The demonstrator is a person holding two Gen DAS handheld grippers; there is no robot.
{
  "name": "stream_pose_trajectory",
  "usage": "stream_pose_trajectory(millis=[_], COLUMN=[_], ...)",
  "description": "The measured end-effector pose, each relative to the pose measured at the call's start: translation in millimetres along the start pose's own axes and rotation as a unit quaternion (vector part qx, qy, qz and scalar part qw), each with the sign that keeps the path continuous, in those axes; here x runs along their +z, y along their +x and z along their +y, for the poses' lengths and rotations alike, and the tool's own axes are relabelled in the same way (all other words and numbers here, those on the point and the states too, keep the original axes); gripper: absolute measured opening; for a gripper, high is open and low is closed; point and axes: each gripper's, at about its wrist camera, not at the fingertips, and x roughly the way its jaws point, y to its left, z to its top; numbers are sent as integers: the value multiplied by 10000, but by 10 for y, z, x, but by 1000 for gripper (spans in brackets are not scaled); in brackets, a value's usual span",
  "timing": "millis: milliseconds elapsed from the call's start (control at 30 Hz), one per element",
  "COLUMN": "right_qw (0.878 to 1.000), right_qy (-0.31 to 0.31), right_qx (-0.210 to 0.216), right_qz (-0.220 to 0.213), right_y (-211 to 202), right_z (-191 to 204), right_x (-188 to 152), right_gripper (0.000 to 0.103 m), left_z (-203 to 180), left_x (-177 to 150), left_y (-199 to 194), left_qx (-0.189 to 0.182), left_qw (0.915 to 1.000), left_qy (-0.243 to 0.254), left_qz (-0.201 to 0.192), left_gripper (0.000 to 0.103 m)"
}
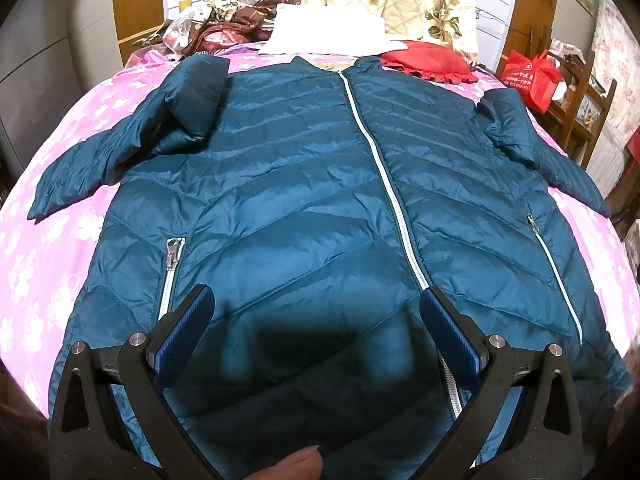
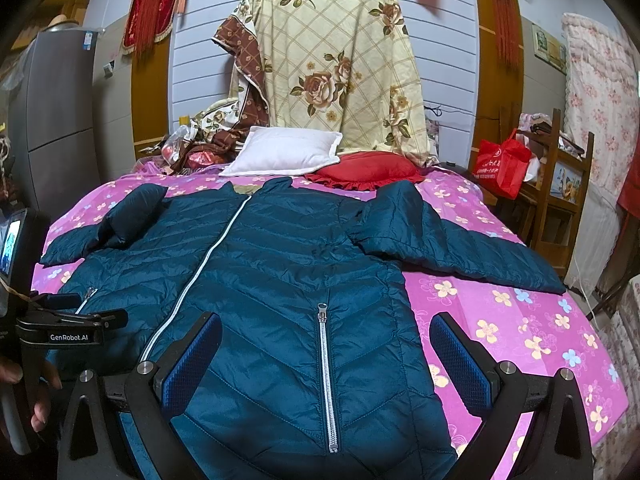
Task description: Fold large clothes
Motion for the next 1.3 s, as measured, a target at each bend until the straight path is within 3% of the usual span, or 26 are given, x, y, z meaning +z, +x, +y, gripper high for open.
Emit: stream_pose_trajectory(millis=[567, 667, 867, 1000, 1067, 1133, 1200, 1300], right_qw=[10000, 9992, 9966, 9952, 9951, 9943, 9921, 9894], right_qy=[17, 277, 583, 807, 901, 998, 1085, 1233], right_qx=[-31, 242, 440, 257, 219, 198, 314, 261], right_qz=[53, -136, -380, -489, -329, 305, 550, 717], right_y=[11, 27, 492, 982, 1131, 1341, 1467, 1589], right_z=[0, -48, 93, 151, 148, 90, 24, -31], right_x=[8, 100, 614, 798, 664, 521, 498, 494], right_gripper=[103, 103, 103, 103, 103, 103, 103, 103], left_z=[7, 29, 149, 214, 223, 212, 198, 106], left_x=[-26, -24, 44, 269, 501, 692, 873, 969], left_y=[14, 37, 118, 28, -12, 34, 184, 492], left_qx=[11, 20, 72, 597, 597, 514, 350, 713], left_qw=[10000, 10000, 9998, 9977, 9976, 9981, 9991, 9968], left_qy=[6, -19, -200, -131, -51, -24, -83, 130], left_qz=[-27, 17, 27, -287, -334, -350, -233, -341], left_gripper=[103, 103, 103, 103, 103, 103, 103, 103])
